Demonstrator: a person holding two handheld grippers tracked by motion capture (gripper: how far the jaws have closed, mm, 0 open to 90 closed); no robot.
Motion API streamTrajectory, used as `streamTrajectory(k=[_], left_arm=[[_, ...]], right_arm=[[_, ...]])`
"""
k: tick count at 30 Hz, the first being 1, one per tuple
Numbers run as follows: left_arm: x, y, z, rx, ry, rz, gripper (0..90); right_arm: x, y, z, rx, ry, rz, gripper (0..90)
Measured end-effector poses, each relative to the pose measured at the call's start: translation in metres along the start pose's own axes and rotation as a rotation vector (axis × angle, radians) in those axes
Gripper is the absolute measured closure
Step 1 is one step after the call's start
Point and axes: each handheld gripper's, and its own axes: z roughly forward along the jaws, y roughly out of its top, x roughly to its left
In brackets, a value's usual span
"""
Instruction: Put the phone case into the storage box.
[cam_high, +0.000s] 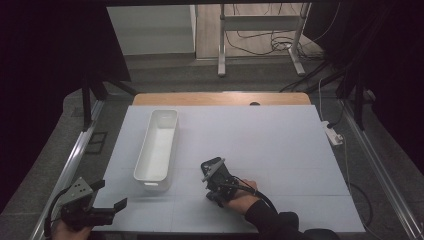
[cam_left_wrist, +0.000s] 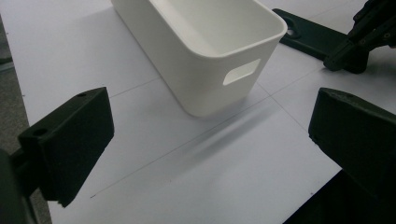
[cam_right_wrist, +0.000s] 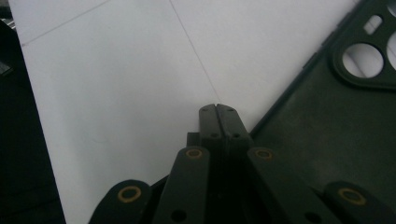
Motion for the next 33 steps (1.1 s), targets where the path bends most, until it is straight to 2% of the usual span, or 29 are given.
streamTrajectory(k=[20, 27, 33], left_arm=[[0.000, 0.000, 0.000, -0.002, 0.000, -0.001, 0.8], [0.000, 0.000, 0.000, -0.002, -0.001, -0.001, 0.8], [0.000, 0.000, 0.000, -0.002, -0.001, -0.001, 0.8]], right_arm=[[-0.024, -0.018, -0.015, 0.008, -0.046, 0.059, 89.2], [-0.030, -0.021, -0.018, 0.006, -0.059, 0.073, 89.3], [-0.029, -0.021, -0.018, 0.007, -0.065, 0.074, 89.2]])
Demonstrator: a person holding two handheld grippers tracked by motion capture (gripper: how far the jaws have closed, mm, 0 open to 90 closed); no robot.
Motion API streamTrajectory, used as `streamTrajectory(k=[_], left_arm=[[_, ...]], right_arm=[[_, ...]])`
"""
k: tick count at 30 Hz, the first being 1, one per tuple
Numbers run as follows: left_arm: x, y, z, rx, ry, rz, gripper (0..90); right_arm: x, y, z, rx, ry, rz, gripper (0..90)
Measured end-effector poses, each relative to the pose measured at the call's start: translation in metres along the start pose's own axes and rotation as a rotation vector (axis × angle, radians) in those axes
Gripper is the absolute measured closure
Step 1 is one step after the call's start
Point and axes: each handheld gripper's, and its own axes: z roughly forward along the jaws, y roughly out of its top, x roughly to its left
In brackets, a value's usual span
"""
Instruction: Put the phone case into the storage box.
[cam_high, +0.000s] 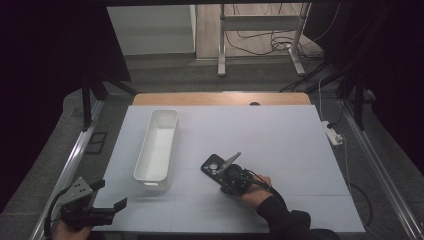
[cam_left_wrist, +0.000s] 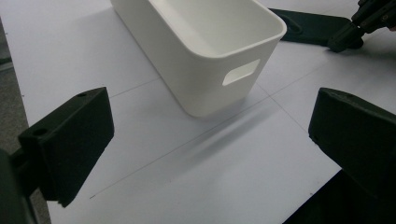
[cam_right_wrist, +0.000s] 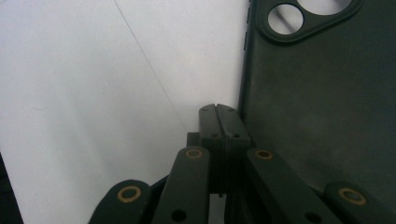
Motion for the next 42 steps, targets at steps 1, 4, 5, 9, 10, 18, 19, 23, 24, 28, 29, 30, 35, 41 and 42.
streamTrajectory(k=[1, 4, 5, 9, 10, 18, 19, 23, 24, 28, 29, 30, 35, 41, 42], left_arm=[[0.000, 0.000, 0.000, 0.000, 0.000, 0.000, 0.8], [0.000, 0.000, 0.000, 0.000, -0.002, -0.001, 0.8], [0.000, 0.000, 0.000, 0.000, 0.000, 0.000, 0.8], [0.000, 0.000, 0.000, 0.001, -0.003, -0.001, 0.8], [0.000, 0.000, 0.000, 0.002, -0.003, -0.001, 0.8], [0.000, 0.000, 0.000, 0.003, -0.003, -0.002, 0.8], [0.000, 0.000, 0.000, 0.003, -0.003, -0.003, 0.8], [0.000, 0.000, 0.000, 0.004, -0.003, -0.003, 0.8], [0.000, 0.000, 0.000, 0.004, -0.003, -0.002, 0.8], [0.000, 0.000, 0.000, 0.003, -0.003, -0.003, 0.8], [0.000, 0.000, 0.000, 0.004, -0.005, -0.004, 0.8], [0.000, 0.000, 0.000, 0.003, -0.003, -0.003, 0.8], [0.000, 0.000, 0.000, 0.004, -0.004, -0.003, 0.8], [0.000, 0.000, 0.000, 0.005, -0.006, -0.002, 0.9], [0.000, 0.000, 0.000, 0.005, -0.006, -0.002, 0.9]], right_arm=[[0.000, 0.000, 0.000, 0.001, -0.004, 0.001, 89.2], [0.002, 0.001, -0.002, -0.008, -0.003, -0.002, 88.8], [0.002, 0.001, -0.004, -0.015, 0.001, 0.000, 88.1], [0.005, 0.004, -0.011, -0.048, -0.002, -0.005, 84.8], [0.006, 0.005, -0.015, -0.063, -0.004, -0.009, 81.0], [0.005, 0.010, -0.023, -0.104, -0.028, 0.000, 59.5], [0.005, 0.010, -0.024, -0.109, -0.030, 0.004, 56.3], [0.006, 0.012, -0.025, -0.114, -0.037, 0.005, 43.3], [0.006, 0.013, -0.025, -0.111, -0.047, 0.005, 41.6], [0.007, 0.015, -0.025, -0.106, -0.057, 0.002, 34.7], [0.007, 0.015, -0.025, -0.106, -0.055, 0.001, 32.7], [0.006, 0.015, -0.025, -0.108, -0.051, -0.001, 30.4], [0.003, 0.017, -0.026, -0.119, -0.068, 0.022, 16.9], [-0.009, 0.015, -0.030, -0.128, -0.099, 0.062, 3.5], [-0.009, 0.015, -0.030, -0.128, -0.099, 0.062, 3.5]])
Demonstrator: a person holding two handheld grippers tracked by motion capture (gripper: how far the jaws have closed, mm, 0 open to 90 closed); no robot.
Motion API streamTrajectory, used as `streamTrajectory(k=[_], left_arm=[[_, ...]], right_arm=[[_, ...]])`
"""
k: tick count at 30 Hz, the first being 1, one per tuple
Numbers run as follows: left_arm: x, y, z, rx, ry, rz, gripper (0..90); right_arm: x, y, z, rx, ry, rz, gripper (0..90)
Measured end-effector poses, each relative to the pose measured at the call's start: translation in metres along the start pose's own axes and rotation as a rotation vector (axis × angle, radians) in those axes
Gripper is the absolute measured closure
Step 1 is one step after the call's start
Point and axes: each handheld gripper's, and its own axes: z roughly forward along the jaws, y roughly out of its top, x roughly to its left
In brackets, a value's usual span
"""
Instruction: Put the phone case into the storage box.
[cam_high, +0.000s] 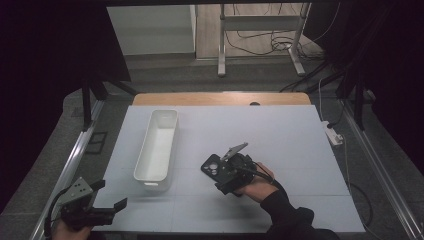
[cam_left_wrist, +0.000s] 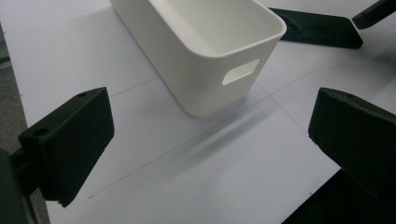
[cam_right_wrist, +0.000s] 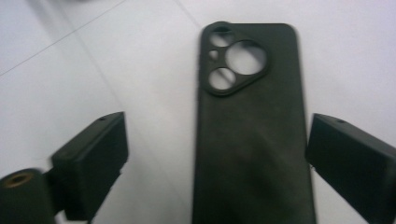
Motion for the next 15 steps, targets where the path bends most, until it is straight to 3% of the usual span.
streamTrajectory(k=[5, 15], left_arm=[[0.000, 0.000, 0.000, 0.000, 0.000, 0.000, 0.8], [0.000, 0.000, 0.000, 0.001, -0.001, 0.002, 0.9]], right_arm=[[-0.013, -0.003, -0.003, 0.001, -0.020, 0.035, 0.0], [-0.021, -0.004, -0.001, 0.009, -0.028, 0.034, 0.0]])
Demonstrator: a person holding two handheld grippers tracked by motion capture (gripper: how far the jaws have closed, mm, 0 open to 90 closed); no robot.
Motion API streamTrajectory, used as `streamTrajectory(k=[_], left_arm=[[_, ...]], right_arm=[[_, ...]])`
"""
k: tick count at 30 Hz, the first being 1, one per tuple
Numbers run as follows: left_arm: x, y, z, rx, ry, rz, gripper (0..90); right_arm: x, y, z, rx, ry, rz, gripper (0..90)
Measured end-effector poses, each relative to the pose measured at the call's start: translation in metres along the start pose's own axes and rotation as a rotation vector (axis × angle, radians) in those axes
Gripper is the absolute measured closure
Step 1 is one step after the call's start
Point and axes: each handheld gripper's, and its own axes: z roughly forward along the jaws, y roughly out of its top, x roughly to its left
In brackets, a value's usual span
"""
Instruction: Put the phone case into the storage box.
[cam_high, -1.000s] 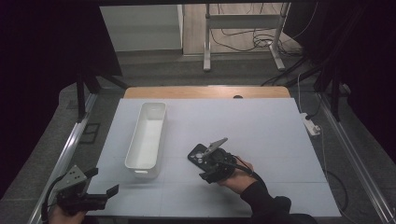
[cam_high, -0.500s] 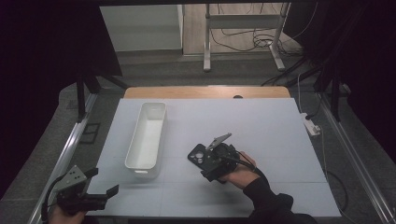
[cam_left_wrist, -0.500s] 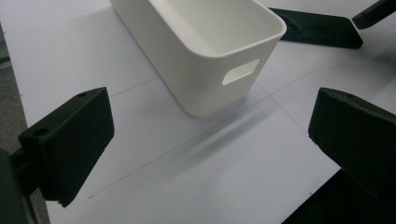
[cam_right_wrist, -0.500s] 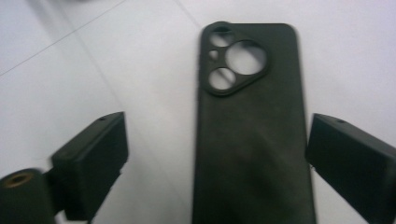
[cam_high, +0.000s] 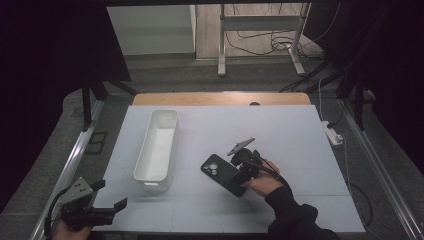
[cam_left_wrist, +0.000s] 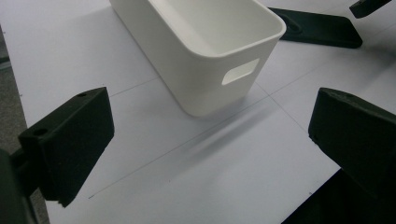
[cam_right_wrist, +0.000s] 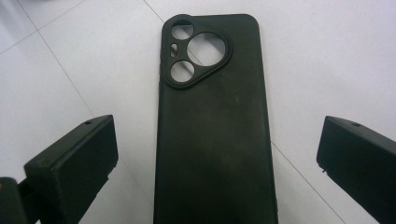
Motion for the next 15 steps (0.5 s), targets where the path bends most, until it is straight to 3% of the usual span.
streamTrajectory(k=[15], left_arm=[[0.000, 0.000, 0.000, -0.001, -0.001, -0.001, 0.9]], right_arm=[[0.002, -0.003, 0.023, 0.045, 0.013, -0.035, 0.0]])
